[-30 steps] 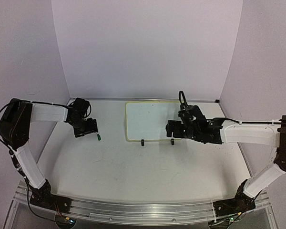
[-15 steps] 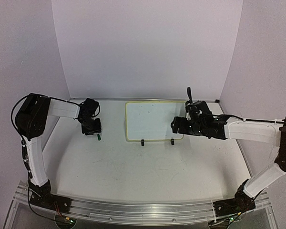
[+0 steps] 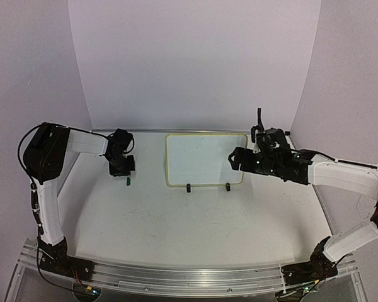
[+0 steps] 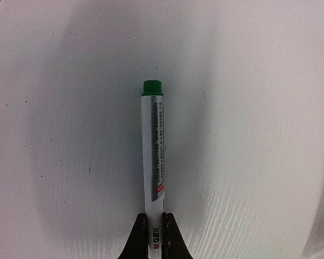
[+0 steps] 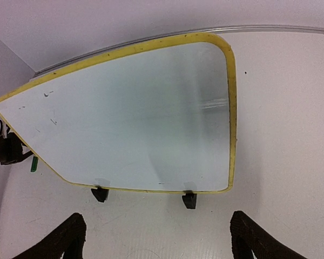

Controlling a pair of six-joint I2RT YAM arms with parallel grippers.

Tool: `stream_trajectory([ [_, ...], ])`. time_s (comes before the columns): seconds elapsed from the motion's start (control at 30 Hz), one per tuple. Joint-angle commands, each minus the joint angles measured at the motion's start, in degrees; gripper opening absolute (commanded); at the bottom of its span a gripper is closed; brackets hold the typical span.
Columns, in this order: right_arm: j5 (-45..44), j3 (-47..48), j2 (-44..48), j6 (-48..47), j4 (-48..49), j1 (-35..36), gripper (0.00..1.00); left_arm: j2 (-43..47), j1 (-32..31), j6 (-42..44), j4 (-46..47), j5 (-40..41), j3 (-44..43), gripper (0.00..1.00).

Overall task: Write a sentence on the whiteboard
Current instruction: Pick up the whiteboard marker from the corner of the board, then pass from the left arm to the right

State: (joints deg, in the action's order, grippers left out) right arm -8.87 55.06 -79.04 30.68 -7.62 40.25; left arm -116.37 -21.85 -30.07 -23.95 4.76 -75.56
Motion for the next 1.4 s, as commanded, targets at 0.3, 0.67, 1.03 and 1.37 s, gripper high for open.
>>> stream_trajectory([
  [0.3,12.4,4.0,7.6,-4.1,-5.9,0.0,0.94,14.5,-0.1,2.2,4.6,0.3,15.9,0.00],
  [0.67,43.2,17.1,-0.5,-6.6,-14.9,0.0,0.96,44.4,-6.7,10.4,9.3,-10.3,31.4,0.00],
  [1.03,64.7,30.1,-16.9,-5.0,-19.3,0.3,0.84,53.9,-23.2,15.7,13.3,-27.9,32.2,0.00],
  [1.37,64.4,35.5,-25.7,-9.0,-26.6,4.1,0.74,43.8,-30.7,19.6,13.5,-32.3,26.0,0.00],
])
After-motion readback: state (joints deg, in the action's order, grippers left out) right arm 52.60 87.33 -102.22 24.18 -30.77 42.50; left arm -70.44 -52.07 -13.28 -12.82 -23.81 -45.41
